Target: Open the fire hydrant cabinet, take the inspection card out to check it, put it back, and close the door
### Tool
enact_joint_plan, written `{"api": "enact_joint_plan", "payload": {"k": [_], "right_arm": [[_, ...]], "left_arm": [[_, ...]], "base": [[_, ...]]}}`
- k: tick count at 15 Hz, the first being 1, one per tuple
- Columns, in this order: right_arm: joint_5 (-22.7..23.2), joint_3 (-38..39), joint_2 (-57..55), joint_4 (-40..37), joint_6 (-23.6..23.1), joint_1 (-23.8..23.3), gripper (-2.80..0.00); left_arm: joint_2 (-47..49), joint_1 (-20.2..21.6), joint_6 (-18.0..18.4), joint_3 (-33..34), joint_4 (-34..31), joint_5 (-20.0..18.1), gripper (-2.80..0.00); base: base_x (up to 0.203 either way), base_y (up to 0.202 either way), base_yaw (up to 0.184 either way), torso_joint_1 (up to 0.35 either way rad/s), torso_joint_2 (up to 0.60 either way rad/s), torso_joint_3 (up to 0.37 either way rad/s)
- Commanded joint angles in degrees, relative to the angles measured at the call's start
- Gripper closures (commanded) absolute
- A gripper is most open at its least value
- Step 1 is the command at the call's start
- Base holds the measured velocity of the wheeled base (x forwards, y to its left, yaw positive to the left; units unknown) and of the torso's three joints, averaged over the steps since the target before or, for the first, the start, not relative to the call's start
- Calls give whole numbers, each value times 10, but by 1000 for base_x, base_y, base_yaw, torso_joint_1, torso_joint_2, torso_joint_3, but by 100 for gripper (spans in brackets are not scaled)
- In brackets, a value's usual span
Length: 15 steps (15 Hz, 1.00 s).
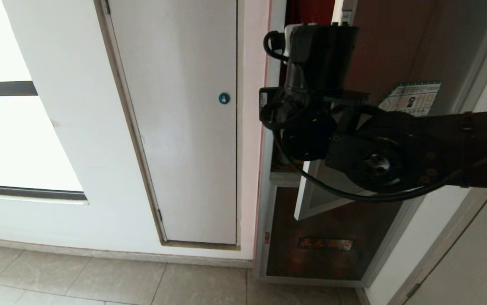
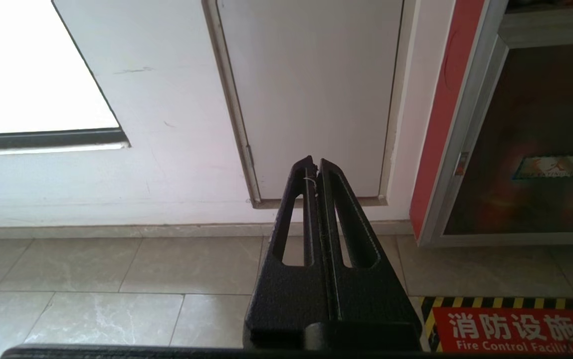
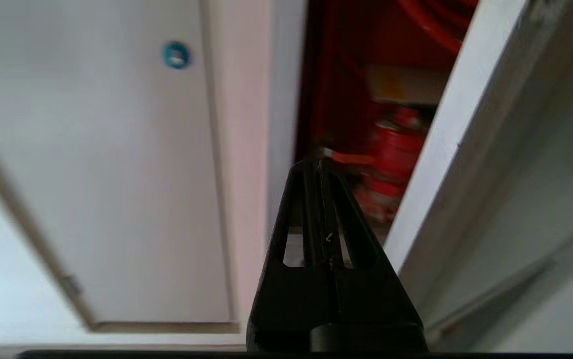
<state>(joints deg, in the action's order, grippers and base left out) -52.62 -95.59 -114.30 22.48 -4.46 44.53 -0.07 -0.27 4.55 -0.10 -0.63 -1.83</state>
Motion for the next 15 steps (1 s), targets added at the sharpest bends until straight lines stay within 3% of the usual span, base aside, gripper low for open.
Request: {"api": "enact_joint_plan", "payload": {"k": [1,6,15], "right_arm": [[-12,-19,-45,1,0,-13,0],[-34,-97,-118,2,11,-57,0],[-42,-90,-117,1,39,-114,0]], "left_arm": [[1,0,0,0,0,0,0],[1,0,-1,0,0,1,0],[1,0,-11,0,0,1,0]], "base": [[0,0,0,0,0,0],[0,0,0,0,0,0],[0,0,0,0,0,0]]}}
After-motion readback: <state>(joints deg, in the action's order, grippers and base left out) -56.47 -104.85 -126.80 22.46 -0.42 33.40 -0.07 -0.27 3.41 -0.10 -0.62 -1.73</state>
